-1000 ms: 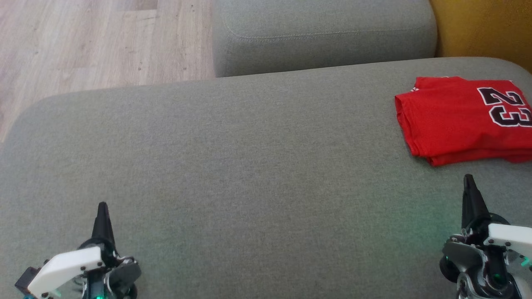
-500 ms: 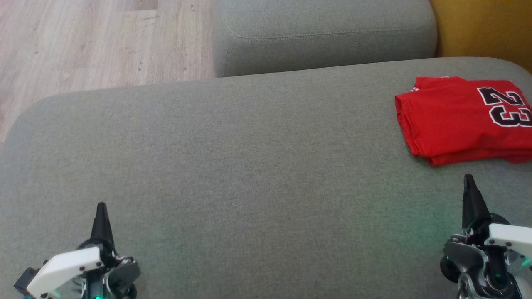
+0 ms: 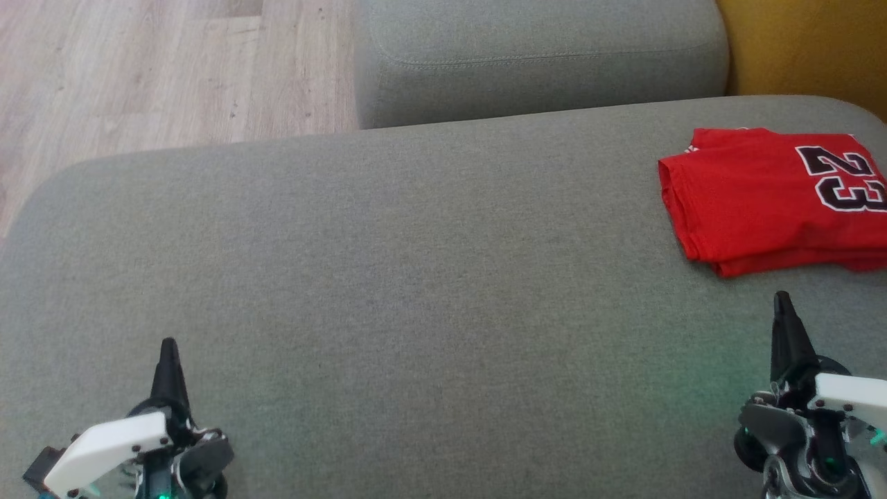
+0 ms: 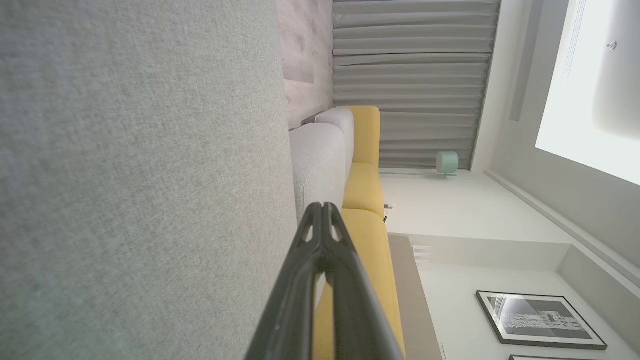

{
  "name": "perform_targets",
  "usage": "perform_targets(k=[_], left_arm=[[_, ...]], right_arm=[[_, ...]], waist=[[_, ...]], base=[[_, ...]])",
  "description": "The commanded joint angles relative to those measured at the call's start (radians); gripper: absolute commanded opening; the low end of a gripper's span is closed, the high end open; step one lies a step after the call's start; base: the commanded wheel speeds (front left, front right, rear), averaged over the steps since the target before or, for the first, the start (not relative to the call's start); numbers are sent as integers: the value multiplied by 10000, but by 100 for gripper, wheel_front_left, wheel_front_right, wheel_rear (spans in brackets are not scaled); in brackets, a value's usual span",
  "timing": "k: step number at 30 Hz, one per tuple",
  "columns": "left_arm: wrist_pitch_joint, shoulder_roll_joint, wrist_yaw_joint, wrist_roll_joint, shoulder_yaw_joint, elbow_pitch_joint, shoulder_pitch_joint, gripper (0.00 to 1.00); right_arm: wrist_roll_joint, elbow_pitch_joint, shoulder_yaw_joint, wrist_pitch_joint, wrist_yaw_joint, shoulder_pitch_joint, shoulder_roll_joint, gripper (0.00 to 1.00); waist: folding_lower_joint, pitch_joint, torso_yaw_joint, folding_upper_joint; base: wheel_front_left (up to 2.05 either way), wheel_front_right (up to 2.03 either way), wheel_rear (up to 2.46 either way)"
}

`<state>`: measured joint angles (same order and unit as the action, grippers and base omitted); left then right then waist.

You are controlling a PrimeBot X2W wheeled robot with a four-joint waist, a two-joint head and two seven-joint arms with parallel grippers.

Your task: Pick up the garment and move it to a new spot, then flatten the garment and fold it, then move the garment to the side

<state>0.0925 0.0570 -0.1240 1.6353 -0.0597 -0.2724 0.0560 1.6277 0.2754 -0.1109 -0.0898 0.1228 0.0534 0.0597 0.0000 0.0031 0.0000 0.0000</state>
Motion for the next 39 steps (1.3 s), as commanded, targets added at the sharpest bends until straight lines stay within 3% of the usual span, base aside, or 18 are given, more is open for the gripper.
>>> perform_targets(k=[1, 39], left_arm=[[49, 76, -67, -104, -344, 281, 502, 0], [116, 18, -67, -173, -427, 277, 509, 0]], right_arm=[[-34, -317, 161, -82, 79, 528, 44, 0], [-101, -313, 80, -147, 79, 535, -13, 0]], waist=[[0, 0, 0, 0], [0, 0, 0, 0]], base=[[0, 0, 0], [0, 0, 0]])
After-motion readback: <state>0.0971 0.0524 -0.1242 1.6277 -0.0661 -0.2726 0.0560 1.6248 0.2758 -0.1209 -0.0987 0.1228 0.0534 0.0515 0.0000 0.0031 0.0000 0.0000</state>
